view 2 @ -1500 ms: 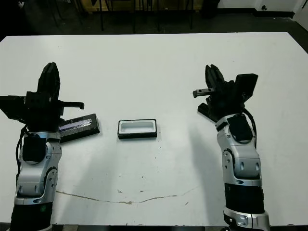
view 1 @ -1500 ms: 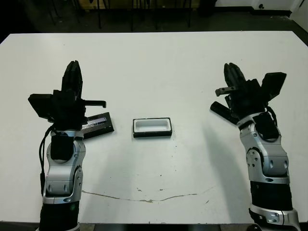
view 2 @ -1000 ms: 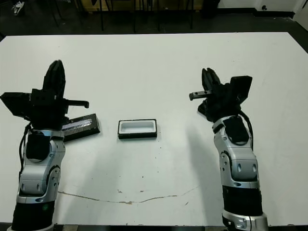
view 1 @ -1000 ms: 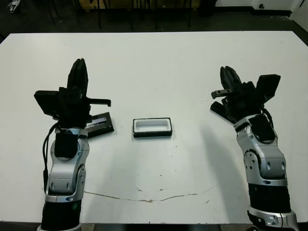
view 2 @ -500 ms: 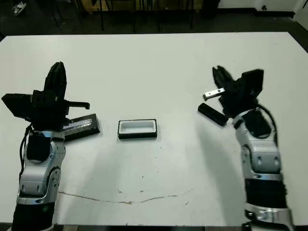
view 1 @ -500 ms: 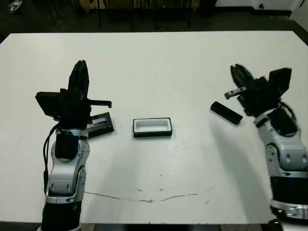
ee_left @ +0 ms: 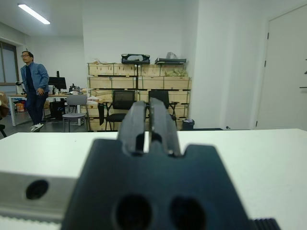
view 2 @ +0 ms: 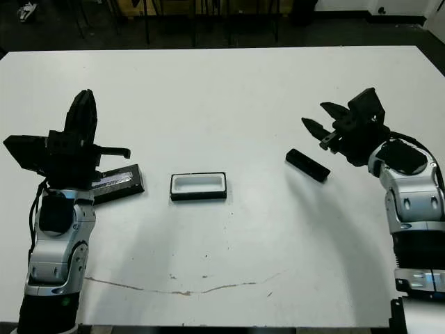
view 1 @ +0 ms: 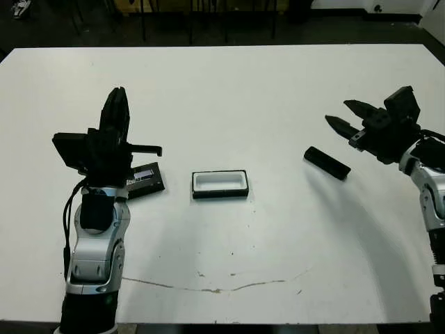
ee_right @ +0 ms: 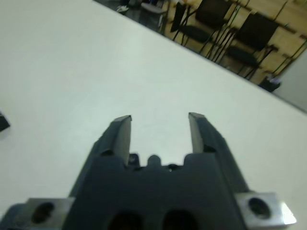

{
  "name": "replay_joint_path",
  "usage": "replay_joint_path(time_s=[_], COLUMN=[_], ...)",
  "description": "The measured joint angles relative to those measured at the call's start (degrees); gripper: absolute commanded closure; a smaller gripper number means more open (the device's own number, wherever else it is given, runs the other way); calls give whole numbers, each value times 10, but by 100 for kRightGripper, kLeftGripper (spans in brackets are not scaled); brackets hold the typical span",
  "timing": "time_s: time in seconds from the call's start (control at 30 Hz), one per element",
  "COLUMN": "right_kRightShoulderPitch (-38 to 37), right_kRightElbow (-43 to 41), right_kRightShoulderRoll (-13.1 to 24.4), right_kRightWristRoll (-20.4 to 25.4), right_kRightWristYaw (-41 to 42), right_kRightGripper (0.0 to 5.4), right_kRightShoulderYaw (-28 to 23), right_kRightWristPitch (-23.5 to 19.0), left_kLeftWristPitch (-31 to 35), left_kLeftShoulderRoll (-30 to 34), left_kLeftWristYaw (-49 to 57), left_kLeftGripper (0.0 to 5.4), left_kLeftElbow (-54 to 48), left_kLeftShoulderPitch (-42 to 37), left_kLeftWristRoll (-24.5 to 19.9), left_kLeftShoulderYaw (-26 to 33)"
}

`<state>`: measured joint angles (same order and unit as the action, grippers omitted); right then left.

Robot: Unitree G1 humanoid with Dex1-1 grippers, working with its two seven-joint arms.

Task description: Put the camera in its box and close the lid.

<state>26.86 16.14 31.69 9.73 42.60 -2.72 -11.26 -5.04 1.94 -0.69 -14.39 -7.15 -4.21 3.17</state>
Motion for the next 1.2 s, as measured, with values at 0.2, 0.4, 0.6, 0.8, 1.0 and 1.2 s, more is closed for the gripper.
replay_joint_path(time_s=[0.2,0.4,0.6,0.8,1.0,1.2], right_kRightShoulderPitch=[0,0,-3,-4,-7,-14], right_kRightElbow=[30,57,58,71,75,75], right_kRightShoulderRoll=[0,-1,-1,-1,-1,-1], right_kRightWristRoll=[9,23,29,24,15,9], right_kRightWristYaw=[33,49,52,52,50,54], right_kRightGripper=[148,42,2,2,2,2], right_kRightShoulderYaw=[3,-2,-5,-4,-1,6], right_kRightWristPitch=[-9,-8,-10,-12,-12,-11], left_kLeftWristPitch=[-1,-2,-3,-5,-5,-5], left_kLeftShoulderRoll=[0,0,0,0,0,0], left_kLeftWristYaw=[1,0,0,-2,-3,-4], left_kLeftGripper=[540,540,540,540,540,540], left_kLeftElbow=[1,1,2,4,4,4], left_kLeftShoulderPitch=[0,1,4,5,6,6], left_kLeftWristRoll=[7,7,8,8,7,7], left_kLeftShoulderYaw=[0,0,0,0,0,0])
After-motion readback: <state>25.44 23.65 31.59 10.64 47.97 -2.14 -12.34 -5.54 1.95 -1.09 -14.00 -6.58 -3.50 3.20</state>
